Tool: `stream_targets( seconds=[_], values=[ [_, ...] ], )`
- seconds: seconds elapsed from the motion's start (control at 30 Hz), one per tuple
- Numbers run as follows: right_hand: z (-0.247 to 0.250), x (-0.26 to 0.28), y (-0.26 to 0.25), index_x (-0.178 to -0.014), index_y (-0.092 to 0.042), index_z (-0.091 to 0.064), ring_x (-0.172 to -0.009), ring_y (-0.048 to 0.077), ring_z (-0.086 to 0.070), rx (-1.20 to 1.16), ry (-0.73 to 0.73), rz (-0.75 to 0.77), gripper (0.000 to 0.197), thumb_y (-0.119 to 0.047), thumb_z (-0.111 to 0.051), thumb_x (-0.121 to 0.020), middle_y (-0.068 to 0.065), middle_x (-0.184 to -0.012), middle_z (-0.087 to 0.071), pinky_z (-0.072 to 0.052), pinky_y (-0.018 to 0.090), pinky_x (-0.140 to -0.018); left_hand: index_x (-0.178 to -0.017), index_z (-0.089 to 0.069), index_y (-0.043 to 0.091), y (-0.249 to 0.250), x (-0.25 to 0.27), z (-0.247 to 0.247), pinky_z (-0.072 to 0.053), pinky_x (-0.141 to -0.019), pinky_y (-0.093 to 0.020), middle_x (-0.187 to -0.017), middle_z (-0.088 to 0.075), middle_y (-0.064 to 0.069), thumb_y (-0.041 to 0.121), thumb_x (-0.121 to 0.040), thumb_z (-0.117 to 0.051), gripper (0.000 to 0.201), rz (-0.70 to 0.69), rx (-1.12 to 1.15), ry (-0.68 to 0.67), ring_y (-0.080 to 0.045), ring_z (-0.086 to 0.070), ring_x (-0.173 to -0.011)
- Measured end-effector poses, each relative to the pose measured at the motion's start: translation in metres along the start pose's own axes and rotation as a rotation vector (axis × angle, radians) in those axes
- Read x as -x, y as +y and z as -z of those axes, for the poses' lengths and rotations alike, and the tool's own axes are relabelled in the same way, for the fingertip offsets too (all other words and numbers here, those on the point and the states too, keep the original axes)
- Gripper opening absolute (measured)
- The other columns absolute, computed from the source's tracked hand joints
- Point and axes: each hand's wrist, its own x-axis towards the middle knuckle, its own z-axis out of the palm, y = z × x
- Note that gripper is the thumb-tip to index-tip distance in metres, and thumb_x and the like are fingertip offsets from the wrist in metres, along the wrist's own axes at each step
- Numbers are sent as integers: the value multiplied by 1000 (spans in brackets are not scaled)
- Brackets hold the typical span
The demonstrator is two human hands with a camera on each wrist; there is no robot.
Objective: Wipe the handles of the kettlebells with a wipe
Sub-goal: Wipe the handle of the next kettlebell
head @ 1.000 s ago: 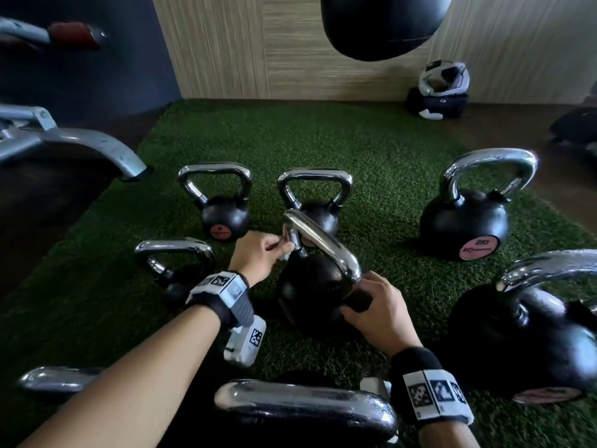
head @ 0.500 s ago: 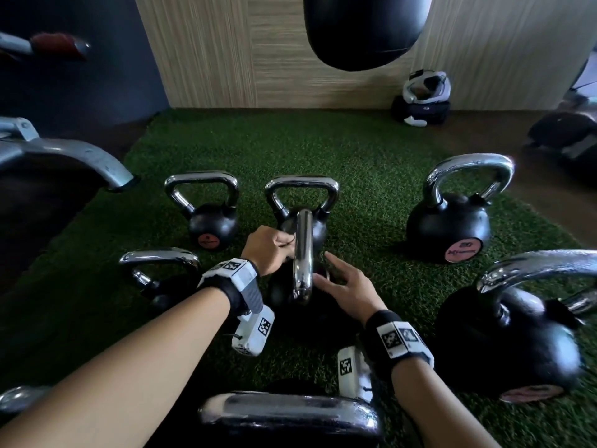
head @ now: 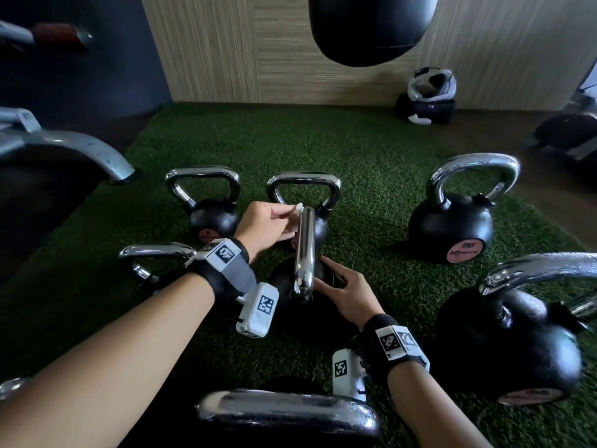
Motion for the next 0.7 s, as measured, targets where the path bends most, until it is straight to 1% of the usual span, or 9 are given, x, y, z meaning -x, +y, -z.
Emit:
stream_targets(
  seconds=[0.07,0.1,0.2,0.3,0.4,0.5,0.6,0.67,0.7],
  values=[
    [0,0,0,-141,-33,-60,-116,1,-66,4,1,-5,83,-62,-86,-68,-11,-132,-70,-50,30,-110,-118,-76,11,5,16,1,-63,-85,-30,-105,-79,-8,-2,-97,-66,26,-27,62,-26,-18,-76,-97],
    [0,0,0,-141,-34,-61,-116,0,-66,2,0,-6,86,-66,-85,-65,-11,-132,-70,-50,31,-110,-122,-74,11,5,24,3,-63,-85,-28,-106,-79,-8,-3,-97,-65,29,-47,80,-42,-15,-76,-94],
    [0,-2,2,-139,-35,-62,-115,-1,-67,-14,1,-14,95,-75,-82,-55,-13,-130,-71,-51,32,-109,-119,-74,14,7,34,10,-63,-87,-28,-106,-80,-9,-4,-95,-68,31,-81,70,-101,-12,-77,-90],
    [1,-3,2,-138,-35,-63,-111,-2,-68,-35,-2,-26,93,-72,-84,-56,-15,-125,-73,-53,31,-107,-122,-73,0,13,33,14,-64,-81,-27,-103,-80,-14,-4,-93,-70,30,-54,79,-101,-13,-76,-83],
    [-1,-2,5,-138,-36,-62,-111,-4,-68,-47,4,-22,102,-81,-83,-49,-17,-122,-73,-53,32,-107,-119,-72,-6,13,45,18,-65,-78,-29,-97,-79,-18,-5,-91,-71,28,-15,72,-159,-16,-76,-80],
    [-2,-2,6,-138,-36,-62,-114,-3,-67,-37,19,-5,109,-89,-78,-44,-17,-124,-73,-51,33,-109,-107,-74,-1,10,64,27,-66,-76,-31,-94,-80,-15,-4,-88,-74,19,27,10,-294,-18,-77,-81],
    [-2,-3,4,-140,-33,-62,-115,-2,-66,-42,14,0,116,-91,-76,-41,-14,-127,-72,-51,33,-109,-97,-75,8,10,72,32,-66,-75,-31,-92,-81,-13,-1,-86,-77,15,-39,-68,-277,-17,-77,-82],
    [-2,-3,5,-140,-34,-62,-114,-2,-67,-46,15,-3,116,-91,-76,-40,-14,-126,-72,-52,34,-109,-97,-75,9,8,77,32,-66,-80,-36,-93,-81,-13,-2,-85,-77,16,-47,-79,-266,-20,-78,-85],
    [-2,-3,6,-139,-35,-62,-114,-1,-67,-47,11,-5,115,-91,-77,-40,-15,-125,-73,-52,34,-108,-97,-75,7,7,81,32,-66,-81,-38,-93,-80,-15,-3,-84,-77,16,-30,-68,-294,-21,-78,-86]
  ],
)
